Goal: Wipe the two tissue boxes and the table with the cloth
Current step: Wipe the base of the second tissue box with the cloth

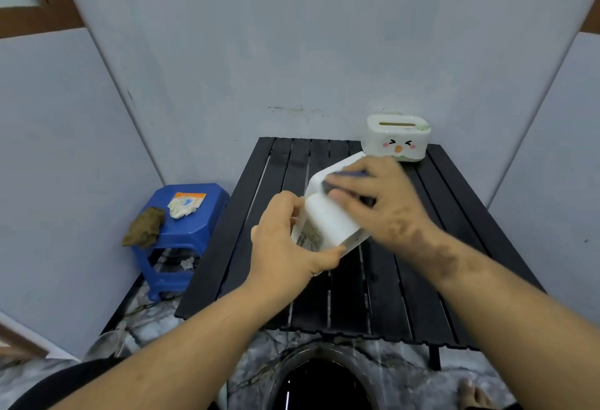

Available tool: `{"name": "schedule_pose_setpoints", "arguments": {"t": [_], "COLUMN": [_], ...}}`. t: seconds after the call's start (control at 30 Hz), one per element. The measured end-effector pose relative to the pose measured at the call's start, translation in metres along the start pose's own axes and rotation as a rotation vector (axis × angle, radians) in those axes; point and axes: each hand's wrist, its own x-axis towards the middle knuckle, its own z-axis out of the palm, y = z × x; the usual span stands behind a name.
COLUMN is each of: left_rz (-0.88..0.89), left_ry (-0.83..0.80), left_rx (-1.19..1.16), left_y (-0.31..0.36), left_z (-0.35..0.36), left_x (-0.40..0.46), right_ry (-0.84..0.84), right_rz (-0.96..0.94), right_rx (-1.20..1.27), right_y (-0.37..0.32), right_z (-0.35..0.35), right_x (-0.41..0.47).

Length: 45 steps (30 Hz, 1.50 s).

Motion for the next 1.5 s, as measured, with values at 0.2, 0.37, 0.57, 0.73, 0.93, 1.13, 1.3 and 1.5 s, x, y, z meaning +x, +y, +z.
{"name": "schedule_pose_setpoints", "arguments": {"t": [0.2,0.37,0.57,0.73,0.93,1.13,1.3,1.5], "left_rz": [-0.012,-0.002,0.026,0.026,0.047,0.065,0.106,0.128], "left_ry": [0.004,-0.023,-0.017,-0.044,-0.041,-0.036,-0.039,-0.047], "left_rx": [0.004,0.008,0.014,0.02,0.009,0.015,0.031,0.05], "left_y": [-0.002,-0.002,-0.002,-0.002,-0.002,-0.002,0.0,-0.001], "left_z": [0.003,0.001,0.003,0.002,0.001,0.0,0.002,-0.002], "left_x": [-0.002,-0.002,-0.006,-0.008,-0.007,-0.007,-0.012,-0.01], "right_ry": [0.112,0.054,0.071,0.023,0.125,0.049,0.13,0.09], "right_rz": [0.177,0.137,0.157,0.171,0.237,0.205,0.227,0.225], "right_rx": [-0.047,-0.027,-0.048,0.017,-0.038,0.016,-0.075,-0.026], "right_y": [0.005,0.012,-0.001,0.012,0.009,0.013,0.005,0.02], "right_z": [0.006,-0.008,0.002,-0.015,-0.006,-0.012,-0.005,-0.021], "right_x": [0.0,0.013,0.006,0.019,0.005,0.021,0.009,0.018]}}
